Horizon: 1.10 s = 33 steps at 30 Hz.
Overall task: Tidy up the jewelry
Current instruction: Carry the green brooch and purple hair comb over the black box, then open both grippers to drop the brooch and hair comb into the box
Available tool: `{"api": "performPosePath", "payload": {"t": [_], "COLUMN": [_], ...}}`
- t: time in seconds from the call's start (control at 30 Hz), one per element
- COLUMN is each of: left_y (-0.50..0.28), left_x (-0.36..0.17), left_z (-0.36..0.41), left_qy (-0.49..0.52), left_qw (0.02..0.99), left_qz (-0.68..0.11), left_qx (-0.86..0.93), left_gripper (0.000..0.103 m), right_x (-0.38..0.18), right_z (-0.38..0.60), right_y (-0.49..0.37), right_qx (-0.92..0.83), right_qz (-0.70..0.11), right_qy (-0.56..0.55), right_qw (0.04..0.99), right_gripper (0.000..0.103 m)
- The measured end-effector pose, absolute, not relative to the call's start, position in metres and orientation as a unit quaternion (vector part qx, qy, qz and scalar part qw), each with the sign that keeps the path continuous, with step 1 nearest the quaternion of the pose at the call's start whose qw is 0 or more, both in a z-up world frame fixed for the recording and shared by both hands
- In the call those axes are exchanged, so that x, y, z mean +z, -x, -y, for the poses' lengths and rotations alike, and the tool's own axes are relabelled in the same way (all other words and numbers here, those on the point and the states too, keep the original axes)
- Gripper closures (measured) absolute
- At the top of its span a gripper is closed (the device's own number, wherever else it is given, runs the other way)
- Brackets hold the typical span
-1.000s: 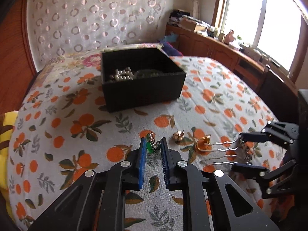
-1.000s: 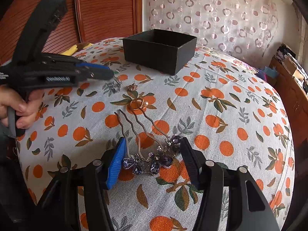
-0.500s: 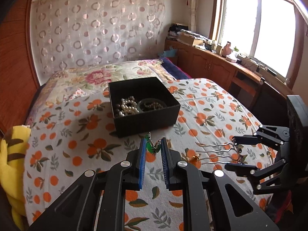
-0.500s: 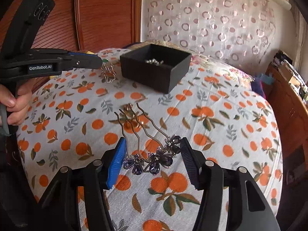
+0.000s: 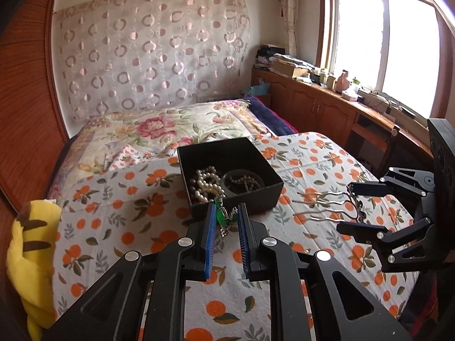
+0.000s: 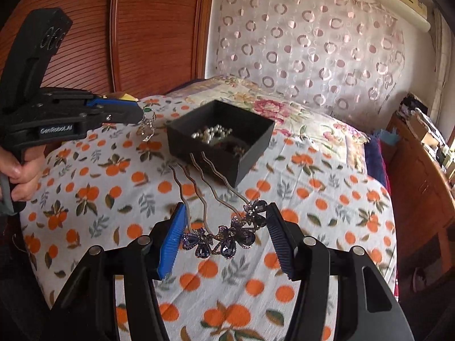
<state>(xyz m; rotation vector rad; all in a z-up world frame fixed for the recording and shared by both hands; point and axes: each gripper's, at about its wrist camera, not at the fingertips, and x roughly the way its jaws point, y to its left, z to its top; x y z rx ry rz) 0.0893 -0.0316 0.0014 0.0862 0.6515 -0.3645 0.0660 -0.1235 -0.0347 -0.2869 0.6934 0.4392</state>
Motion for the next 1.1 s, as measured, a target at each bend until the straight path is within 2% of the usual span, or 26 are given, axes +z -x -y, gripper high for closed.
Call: {"api": "performPosePath", "payload": {"t": [0.4,0.7,1.1], "left_y": [-0.106,-0.13,-0.166], "left_x": [0.017,0.024,0.027], "left_z": [0.017,0.01,0.013], "left_qy": [-0.037,-0.039,-0.049], "left_qw": [0.936,0.938,0.935], "left_qz": [-0.305,-0.3,-0.31], "left_qx": [-0.172,-0.17,-0.164], "left_gripper": [0.089,0.089,0.089], "right_x": [-0.017,-0.03,-0.043], "right_z": [0.103,0.084,0.077], "right_y": [-0.122,-0.174,-0.203], "right_qx": [0.217,0.232,0.261], "right_qz": [-0.327,-0.348,-0.362], "right_qy": [0.146,0.133,0.116], "right_qw": [0.908,0.899,0.887], "right_gripper": [0.043,0.043,0.041]}}
